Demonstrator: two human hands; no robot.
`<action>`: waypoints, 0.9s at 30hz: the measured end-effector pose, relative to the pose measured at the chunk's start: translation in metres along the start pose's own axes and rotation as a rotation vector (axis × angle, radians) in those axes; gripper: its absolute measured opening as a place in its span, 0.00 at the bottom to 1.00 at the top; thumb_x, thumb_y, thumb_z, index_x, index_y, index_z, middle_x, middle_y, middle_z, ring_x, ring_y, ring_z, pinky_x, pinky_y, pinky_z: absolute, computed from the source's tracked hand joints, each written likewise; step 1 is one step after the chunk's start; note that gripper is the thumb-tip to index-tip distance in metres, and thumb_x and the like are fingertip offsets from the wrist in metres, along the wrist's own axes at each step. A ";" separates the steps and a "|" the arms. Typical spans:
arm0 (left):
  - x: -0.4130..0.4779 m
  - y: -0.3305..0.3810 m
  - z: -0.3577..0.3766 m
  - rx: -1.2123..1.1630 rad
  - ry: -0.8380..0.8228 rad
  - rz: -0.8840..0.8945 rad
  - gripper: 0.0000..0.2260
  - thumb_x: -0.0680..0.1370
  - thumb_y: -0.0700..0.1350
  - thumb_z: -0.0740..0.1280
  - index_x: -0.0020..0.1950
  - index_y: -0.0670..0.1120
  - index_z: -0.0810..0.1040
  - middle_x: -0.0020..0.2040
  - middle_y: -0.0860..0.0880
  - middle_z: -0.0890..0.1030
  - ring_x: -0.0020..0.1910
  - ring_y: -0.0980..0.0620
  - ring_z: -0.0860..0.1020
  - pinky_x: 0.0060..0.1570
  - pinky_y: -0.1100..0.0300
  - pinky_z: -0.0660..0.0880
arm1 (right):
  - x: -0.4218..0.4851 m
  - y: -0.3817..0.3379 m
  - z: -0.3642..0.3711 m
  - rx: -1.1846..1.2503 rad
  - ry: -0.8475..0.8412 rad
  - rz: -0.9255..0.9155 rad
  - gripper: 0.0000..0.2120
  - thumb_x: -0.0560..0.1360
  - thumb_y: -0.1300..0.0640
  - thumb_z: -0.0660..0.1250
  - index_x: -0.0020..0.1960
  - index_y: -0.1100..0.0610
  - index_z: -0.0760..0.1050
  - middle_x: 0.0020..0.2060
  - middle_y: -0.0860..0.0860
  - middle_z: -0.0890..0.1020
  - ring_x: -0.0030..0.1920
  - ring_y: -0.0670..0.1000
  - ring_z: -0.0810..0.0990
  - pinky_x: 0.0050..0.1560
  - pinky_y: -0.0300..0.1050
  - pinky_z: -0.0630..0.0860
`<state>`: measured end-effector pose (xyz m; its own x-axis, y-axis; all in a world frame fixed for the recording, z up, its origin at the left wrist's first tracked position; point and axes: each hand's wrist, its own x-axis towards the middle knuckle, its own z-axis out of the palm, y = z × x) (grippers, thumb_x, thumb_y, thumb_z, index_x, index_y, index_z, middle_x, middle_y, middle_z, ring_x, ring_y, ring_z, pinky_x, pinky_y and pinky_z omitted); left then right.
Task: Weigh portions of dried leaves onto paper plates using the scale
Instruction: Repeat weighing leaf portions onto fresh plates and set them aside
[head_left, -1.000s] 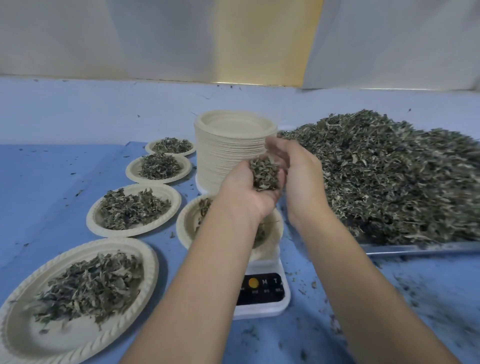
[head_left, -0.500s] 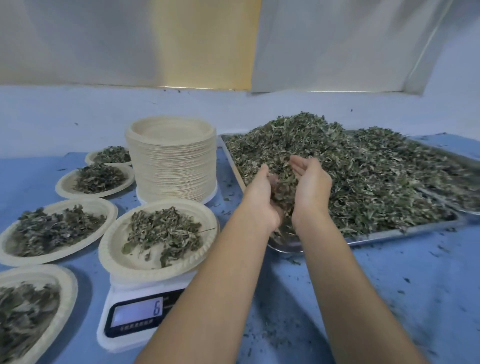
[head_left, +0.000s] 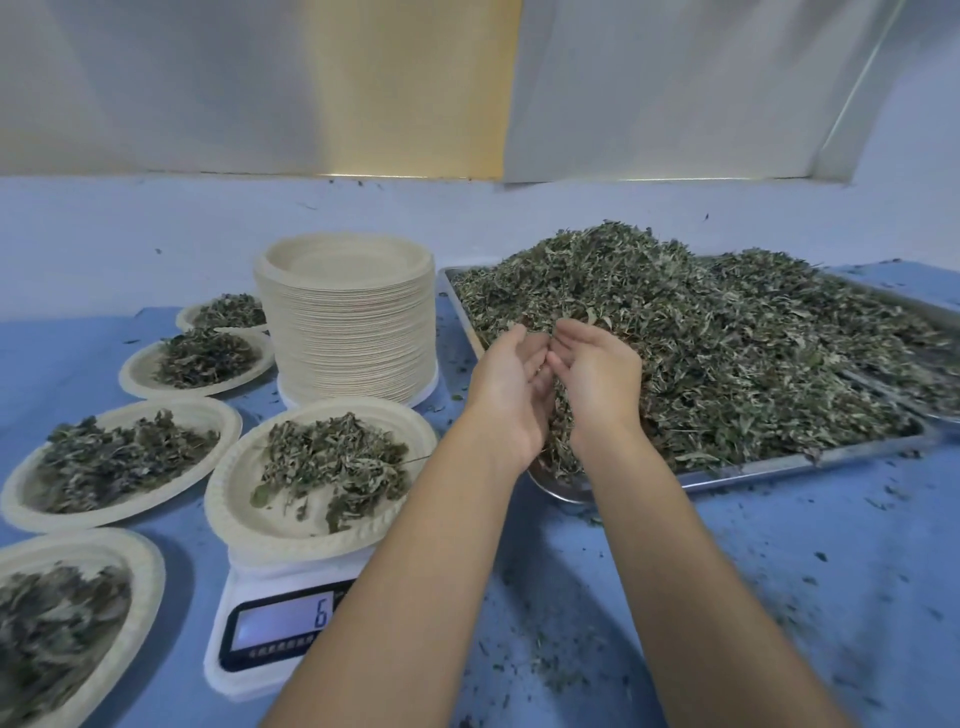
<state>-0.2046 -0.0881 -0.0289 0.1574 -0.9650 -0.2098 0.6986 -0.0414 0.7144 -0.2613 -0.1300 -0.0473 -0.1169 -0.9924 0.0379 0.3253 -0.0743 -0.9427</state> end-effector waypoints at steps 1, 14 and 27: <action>-0.002 0.002 -0.003 -0.004 -0.009 0.013 0.18 0.83 0.47 0.54 0.68 0.39 0.70 0.67 0.44 0.74 0.66 0.50 0.72 0.69 0.57 0.65 | -0.002 0.000 0.001 0.017 -0.018 -0.015 0.19 0.76 0.75 0.52 0.56 0.64 0.77 0.50 0.56 0.80 0.51 0.49 0.80 0.49 0.34 0.79; -0.045 0.070 -0.069 0.228 0.162 0.228 0.17 0.83 0.45 0.53 0.63 0.37 0.74 0.66 0.40 0.74 0.66 0.47 0.72 0.63 0.57 0.69 | -0.061 0.011 0.056 0.114 -0.357 -0.039 0.15 0.79 0.68 0.54 0.55 0.61 0.79 0.50 0.56 0.83 0.52 0.49 0.83 0.55 0.39 0.78; -0.069 0.101 -0.151 0.389 0.512 0.435 0.17 0.82 0.48 0.52 0.67 0.45 0.73 0.57 0.51 0.81 0.62 0.54 0.75 0.67 0.54 0.65 | -0.058 0.038 0.060 -0.259 -0.365 -0.074 0.15 0.82 0.56 0.55 0.57 0.55 0.79 0.51 0.45 0.82 0.54 0.43 0.80 0.58 0.39 0.73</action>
<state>-0.0392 0.0134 -0.0432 0.7304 -0.6793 -0.0713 0.2193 0.1345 0.9663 -0.1860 -0.0807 -0.0659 0.2224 -0.9583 0.1792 0.0777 -0.1658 -0.9831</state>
